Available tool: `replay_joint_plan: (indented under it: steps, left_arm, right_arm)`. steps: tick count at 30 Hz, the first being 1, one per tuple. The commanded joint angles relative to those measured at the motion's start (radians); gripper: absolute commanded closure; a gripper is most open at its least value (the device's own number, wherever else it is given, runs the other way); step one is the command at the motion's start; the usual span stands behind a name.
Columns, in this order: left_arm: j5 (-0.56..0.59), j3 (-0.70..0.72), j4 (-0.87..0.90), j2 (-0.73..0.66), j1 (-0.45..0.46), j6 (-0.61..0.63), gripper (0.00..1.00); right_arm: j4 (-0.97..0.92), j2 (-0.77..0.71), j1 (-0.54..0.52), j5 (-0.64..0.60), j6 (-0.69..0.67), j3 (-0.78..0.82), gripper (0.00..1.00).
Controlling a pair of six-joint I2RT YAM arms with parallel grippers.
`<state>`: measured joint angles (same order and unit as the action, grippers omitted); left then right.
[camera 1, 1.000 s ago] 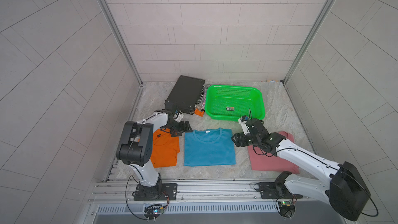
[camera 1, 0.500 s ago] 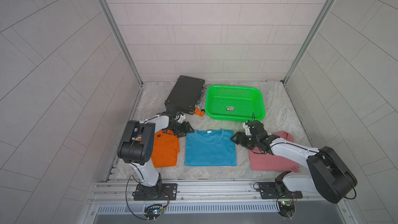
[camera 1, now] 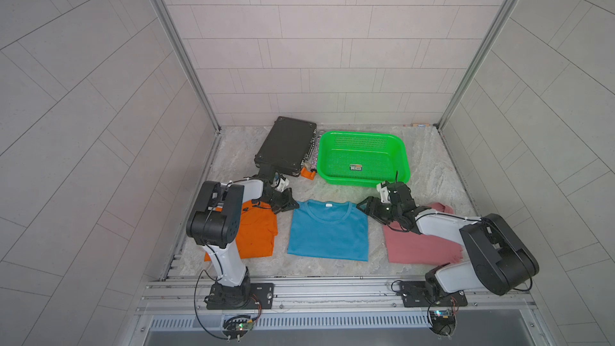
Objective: Put the folded t-shirts into the basket
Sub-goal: Pick up the T-shirt from the center of the board.
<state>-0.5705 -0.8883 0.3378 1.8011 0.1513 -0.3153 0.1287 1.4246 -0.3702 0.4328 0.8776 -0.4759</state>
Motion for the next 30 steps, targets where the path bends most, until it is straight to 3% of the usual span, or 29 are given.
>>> replay_joint_plan:
  steps: [1, 4, 7, 9, 12, 19, 20, 21, 22, 30]
  left_arm:
    - [0.032, 0.025, 0.065, 0.02, 0.013, 0.032, 1.0]
    - [0.028, 0.034, 0.06, -0.019, 0.015, 0.048, 1.0]
    - [0.021, 0.045, 0.034, -0.065, 0.023, 0.071, 1.0]
    - [0.006, 0.059, 0.005, -0.097, 0.033, 0.087, 1.0]
    - [-0.007, 0.078, -0.027, -0.147, 0.052, 0.107, 1.0]
    - [-0.056, 0.135, -0.115, -0.252, 0.078, 0.161, 1.0]
    - [-0.067, 0.142, -0.127, -0.265, 0.08, 0.168, 1.0]
    - [-0.072, 0.146, -0.133, -0.276, 0.083, 0.171, 1.0]
    - [-0.078, 0.155, -0.147, -0.287, 0.085, 0.176, 1.0]
    - [-0.106, 0.188, -0.207, -0.344, 0.103, 0.208, 1.0]
  right_arm:
    - [-0.042, -0.003, 0.017, 0.004, -0.033, 0.032, 0.32]
    - [-0.138, -0.063, 0.024, -0.028, -0.113, 0.012, 0.33]
    - [-0.278, -0.142, 0.008, -0.044, -0.282, -0.05, 0.33]
    - [-0.407, -0.177, -0.035, -0.087, -0.4, -0.128, 0.33]
    - [-0.567, -0.17, -0.181, -0.176, -0.573, -0.272, 0.32]
    - [-0.538, -0.06, -0.367, -0.123, -0.888, -0.438, 0.27]
    - [-0.527, -0.036, -0.384, -0.123, -0.911, -0.464, 0.23]
    - [-0.52, -0.004, -0.394, -0.124, -0.92, -0.489, 0.07]
    - [-0.519, 0.03, -0.399, -0.119, -0.929, -0.517, 0.01]
    - [-0.602, 0.276, -0.39, 0.047, -1.099, -0.719, 0.0]
